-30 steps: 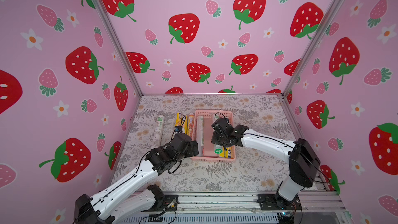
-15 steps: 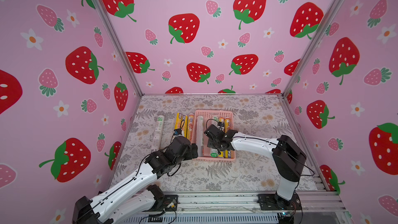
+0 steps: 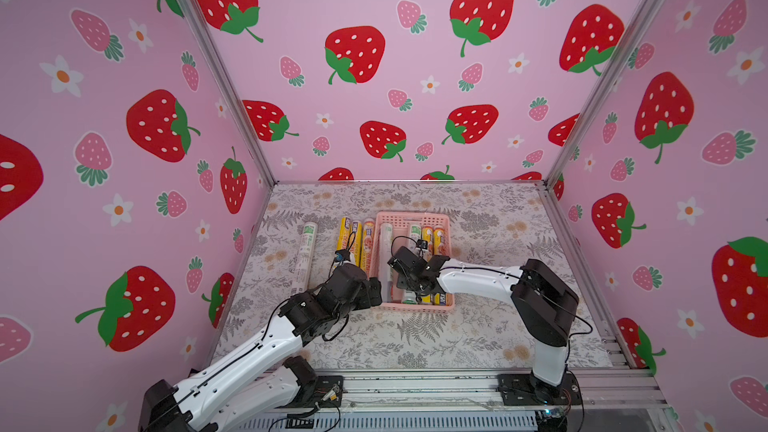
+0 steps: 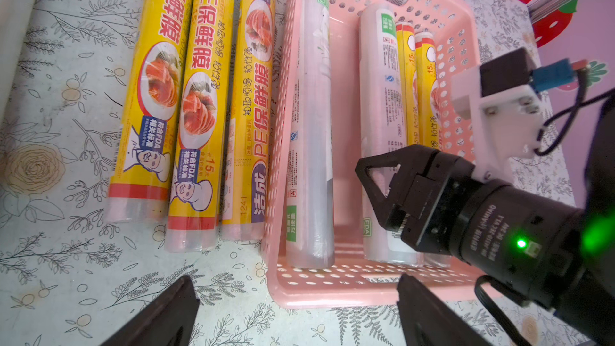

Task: Put the plastic wrap into the basket
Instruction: Place the plastic wrap in the basket.

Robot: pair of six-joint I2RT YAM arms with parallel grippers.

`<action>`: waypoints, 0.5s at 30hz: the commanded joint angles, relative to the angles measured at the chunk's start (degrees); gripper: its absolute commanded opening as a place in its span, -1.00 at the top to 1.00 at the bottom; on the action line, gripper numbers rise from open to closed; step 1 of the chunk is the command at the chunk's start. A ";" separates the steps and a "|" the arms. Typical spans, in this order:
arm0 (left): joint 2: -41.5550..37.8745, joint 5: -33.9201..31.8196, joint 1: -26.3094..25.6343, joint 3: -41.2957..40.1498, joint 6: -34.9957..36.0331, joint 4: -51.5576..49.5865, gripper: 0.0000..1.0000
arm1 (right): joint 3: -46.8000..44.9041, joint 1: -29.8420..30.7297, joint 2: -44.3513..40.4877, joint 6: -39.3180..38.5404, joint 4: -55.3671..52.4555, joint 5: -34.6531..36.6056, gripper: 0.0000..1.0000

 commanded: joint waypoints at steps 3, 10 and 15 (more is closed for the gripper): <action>-0.51 -0.37 -0.12 -0.40 0.02 -0.15 -0.99 | 1.57 0.32 -0.42 0.36 -1.09 1.00 -0.03; 0.01 -2.14 0.74 2.71 1.35 -3.19 -0.99 | 2.45 0.36 -3.27 -2.68 -0.72 1.36 -0.14; -0.07 -1.84 1.50 3.53 2.21 -3.84 -1.00 | 3.22 0.36 -3.88 -2.91 -3.07 2.30 -0.28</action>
